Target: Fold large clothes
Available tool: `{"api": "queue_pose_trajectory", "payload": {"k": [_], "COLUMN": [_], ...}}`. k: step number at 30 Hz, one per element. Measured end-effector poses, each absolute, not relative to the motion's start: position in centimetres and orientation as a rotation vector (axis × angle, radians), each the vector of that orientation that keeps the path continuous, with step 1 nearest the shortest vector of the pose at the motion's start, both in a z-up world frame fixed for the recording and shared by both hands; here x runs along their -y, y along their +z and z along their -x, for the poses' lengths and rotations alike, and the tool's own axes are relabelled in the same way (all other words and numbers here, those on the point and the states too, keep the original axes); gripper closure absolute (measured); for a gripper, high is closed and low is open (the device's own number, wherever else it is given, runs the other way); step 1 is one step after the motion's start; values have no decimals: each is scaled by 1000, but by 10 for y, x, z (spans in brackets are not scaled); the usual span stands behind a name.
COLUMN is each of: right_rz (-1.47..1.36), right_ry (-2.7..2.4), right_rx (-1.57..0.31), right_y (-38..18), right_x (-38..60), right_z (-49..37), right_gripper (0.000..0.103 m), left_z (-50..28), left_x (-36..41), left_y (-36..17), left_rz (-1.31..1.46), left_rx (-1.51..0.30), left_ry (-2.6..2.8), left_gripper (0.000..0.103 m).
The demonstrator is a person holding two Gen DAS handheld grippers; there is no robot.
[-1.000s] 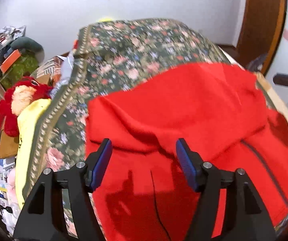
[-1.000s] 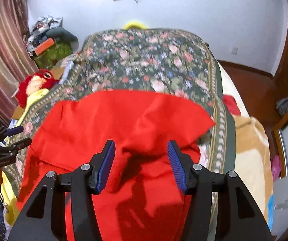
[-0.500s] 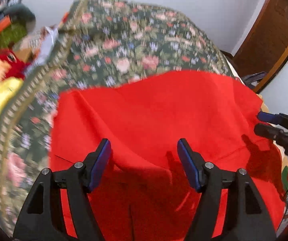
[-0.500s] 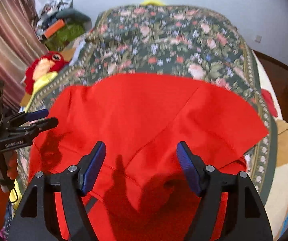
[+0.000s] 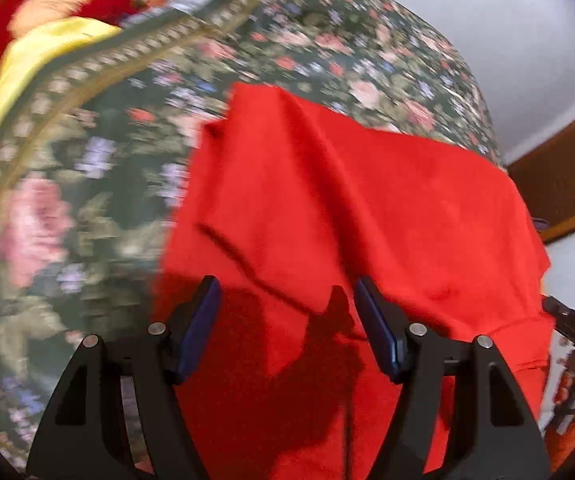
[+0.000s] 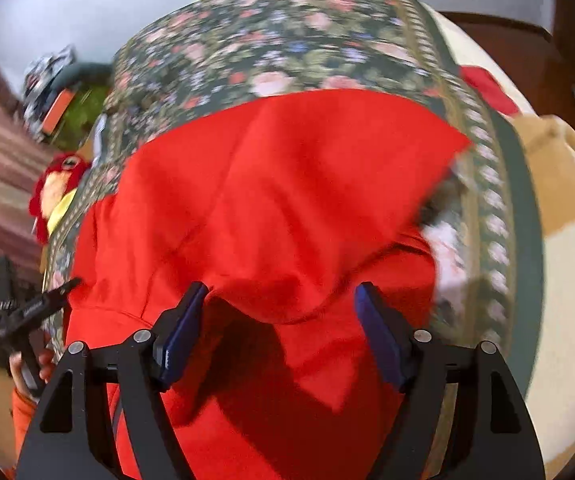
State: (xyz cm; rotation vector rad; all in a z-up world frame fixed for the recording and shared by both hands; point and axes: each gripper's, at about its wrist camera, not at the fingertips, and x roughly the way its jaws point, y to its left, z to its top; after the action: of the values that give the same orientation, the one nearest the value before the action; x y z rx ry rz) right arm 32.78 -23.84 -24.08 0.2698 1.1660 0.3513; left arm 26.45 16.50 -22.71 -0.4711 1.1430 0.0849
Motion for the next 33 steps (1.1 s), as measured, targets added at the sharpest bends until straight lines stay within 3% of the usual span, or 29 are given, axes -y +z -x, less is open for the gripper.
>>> {"api": "queue_pose_trajectory", "payload": {"k": [9, 13, 19, 33], "right_rz": [-251, -236, -206, -285], "right_ry": [289, 277, 275, 247], "right_rx": [-1084, -1031, -986, -1125], "right_y": [-201, -182, -166, -211], "right_x": [266, 273, 275, 287], "right_z": [-292, -273, -250, -211], "right_gripper": [30, 23, 23, 23], "left_z": [-223, -204, -172, -106], "left_x": [-188, -191, -186, -177], "left_y": [-190, -176, -166, -238], "left_rz": [413, 408, 405, 559], "left_rx": [-1102, -1081, -1083, -1288], "left_ry": [144, 141, 104, 26], "left_gripper": [35, 35, 34, 32]}}
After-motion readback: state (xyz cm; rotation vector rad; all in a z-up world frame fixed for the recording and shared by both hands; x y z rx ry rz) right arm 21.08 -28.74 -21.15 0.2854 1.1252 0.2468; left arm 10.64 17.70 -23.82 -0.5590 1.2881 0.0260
